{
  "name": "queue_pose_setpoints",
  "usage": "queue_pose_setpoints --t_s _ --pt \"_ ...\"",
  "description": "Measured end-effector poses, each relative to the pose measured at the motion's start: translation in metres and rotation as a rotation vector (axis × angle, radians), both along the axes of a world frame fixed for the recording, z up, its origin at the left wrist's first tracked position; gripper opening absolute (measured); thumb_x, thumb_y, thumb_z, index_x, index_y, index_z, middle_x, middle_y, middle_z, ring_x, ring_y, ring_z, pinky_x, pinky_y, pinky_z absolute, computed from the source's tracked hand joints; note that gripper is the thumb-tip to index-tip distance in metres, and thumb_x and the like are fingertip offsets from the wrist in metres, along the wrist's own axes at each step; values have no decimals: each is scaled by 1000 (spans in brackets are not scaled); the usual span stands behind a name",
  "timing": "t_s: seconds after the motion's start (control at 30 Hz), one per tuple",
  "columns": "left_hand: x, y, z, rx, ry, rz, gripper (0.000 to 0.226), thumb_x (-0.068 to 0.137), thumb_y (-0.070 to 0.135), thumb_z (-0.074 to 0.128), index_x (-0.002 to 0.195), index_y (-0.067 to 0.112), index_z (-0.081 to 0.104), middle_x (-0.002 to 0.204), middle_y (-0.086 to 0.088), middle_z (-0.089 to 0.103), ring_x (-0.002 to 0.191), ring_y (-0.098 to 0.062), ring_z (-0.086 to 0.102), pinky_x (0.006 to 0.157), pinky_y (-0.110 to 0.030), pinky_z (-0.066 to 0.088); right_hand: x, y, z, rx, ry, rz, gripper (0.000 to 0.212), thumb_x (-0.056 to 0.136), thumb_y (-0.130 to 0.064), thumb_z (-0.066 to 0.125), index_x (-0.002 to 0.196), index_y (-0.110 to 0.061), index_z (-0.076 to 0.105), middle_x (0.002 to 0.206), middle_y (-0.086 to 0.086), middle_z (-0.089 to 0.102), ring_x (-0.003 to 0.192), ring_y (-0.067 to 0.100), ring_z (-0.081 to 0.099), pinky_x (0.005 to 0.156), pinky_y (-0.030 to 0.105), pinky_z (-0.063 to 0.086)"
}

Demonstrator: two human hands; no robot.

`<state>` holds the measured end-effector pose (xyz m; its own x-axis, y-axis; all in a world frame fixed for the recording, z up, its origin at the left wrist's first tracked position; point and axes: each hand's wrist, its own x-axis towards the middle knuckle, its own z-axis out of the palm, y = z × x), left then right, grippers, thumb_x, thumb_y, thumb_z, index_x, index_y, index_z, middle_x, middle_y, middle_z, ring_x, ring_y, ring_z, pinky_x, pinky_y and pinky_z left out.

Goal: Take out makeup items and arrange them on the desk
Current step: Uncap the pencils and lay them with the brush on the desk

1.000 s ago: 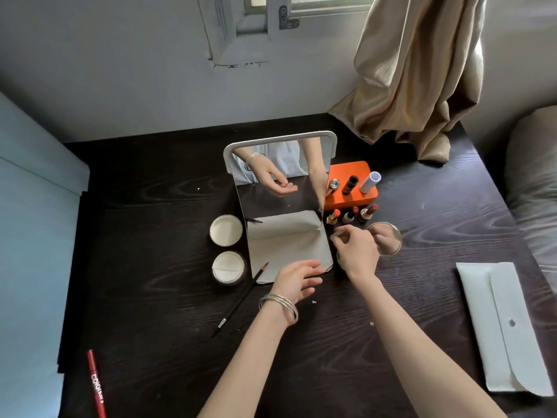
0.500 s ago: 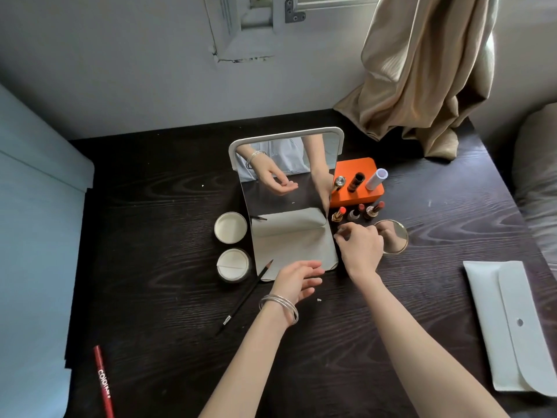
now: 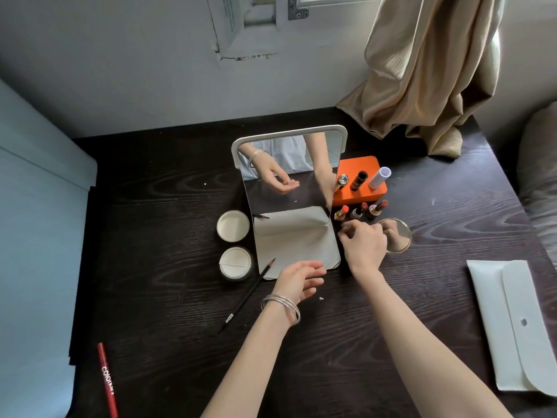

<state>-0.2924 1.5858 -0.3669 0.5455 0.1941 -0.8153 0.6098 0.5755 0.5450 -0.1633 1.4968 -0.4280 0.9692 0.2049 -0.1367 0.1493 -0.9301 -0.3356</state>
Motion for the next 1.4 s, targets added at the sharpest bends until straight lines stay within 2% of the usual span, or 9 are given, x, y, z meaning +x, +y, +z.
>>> queue_pose_setpoints --t_s 0.47,0.73,1.0,1.3,1.4 --pt "0 0 -2 -14 15 4 26 94 6 42 87 19 63 88 3 66 73 -7 58 65 -17 44 0 1 3 -41 -1 23 16 84 -20 59 93 -20 72 100 4 72 101 31 48 76 37 31" --pt "-1 1 -4 -17 26 4 26 94 6 42 88 19 63 89 3 66 74 -7 58 66 -17 45 0 1 6 -10 55 -4 18 82 -23 62 98 -20 71 103 5 71 103 31 48 81 38 38" --pt "0 1 -2 -16 33 -7 26 94 8 42 88 20 64 91 3 66 76 -7 59 66 -17 46 -4 -1 11 23 112 -47 24 80 -28 66 103 -21 68 101 2 70 107 28 46 76 35 42" --pt "-1 -1 8 -8 10 -5 25 95 7 42 89 19 64 91 2 66 77 -8 60 69 -19 47 -28 -10 42 169 100 -118 35 79 -28 70 112 -20 61 91 -4 67 109 23 44 72 32 40" --pt "-5 -1 14 5 -9 -7 24 95 7 42 97 15 64 92 2 65 77 -8 60 70 -18 47 -44 -20 56 218 62 -110 37 80 -29 71 114 -19 60 87 -10 62 109 20 45 71 30 38"
